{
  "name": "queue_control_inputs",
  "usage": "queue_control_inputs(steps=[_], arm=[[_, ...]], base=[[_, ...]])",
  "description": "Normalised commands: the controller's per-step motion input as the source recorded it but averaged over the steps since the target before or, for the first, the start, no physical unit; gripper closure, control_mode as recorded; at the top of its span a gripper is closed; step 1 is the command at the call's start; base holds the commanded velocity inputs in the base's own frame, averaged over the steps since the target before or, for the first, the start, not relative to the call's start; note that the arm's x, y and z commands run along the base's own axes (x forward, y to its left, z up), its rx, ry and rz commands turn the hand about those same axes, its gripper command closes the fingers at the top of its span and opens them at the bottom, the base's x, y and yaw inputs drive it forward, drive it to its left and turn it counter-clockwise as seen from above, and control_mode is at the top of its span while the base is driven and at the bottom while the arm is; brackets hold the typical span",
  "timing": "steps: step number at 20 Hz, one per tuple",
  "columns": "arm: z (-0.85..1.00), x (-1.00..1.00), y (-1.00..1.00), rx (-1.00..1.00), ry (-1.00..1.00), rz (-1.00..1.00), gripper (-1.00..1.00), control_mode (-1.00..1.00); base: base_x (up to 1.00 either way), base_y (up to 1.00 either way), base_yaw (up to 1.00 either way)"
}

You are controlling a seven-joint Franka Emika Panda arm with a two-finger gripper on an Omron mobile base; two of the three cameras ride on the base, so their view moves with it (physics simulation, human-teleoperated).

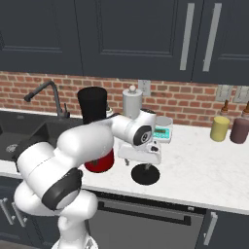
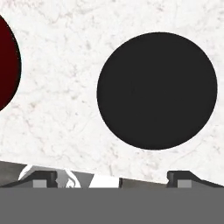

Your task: Close the lid blender by securely placing the lid on top.

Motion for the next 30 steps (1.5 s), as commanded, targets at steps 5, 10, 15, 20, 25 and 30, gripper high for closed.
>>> queue_control_inputs(steps=[5, 10, 15, 20, 25, 30], arm=[[-0.15, 0.21, -0.28, 0.0, 0.0, 0.0, -1.0, -1.0], [-0.29, 0.18, -0.19, 0.0, 0.0, 0.0, -1.0, -1.0], [-0.25, 0.19, -0.07, 0.0, -0.02, 0.0, -1.0, -1.0], [-0.22, 0.13, -0.03, 0.0, -0.03, 0.0, -1.0, -1.0], [-0.2, 0.14, 0.0, 0.0, -0.05, 0.0, -1.0, -1.0], [-0.23, 0.01, 0.0, 0.0, -0.04, 0.0, -1.0, -1.0]], base=[[0.0, 0.0, 0.0], [0.0, 0.0, 0.0], [0.0, 0.0, 0.0], [0.0, 0.0, 0.0], [0.0, 0.0, 0.0], [0.0, 0.0, 0.0]])
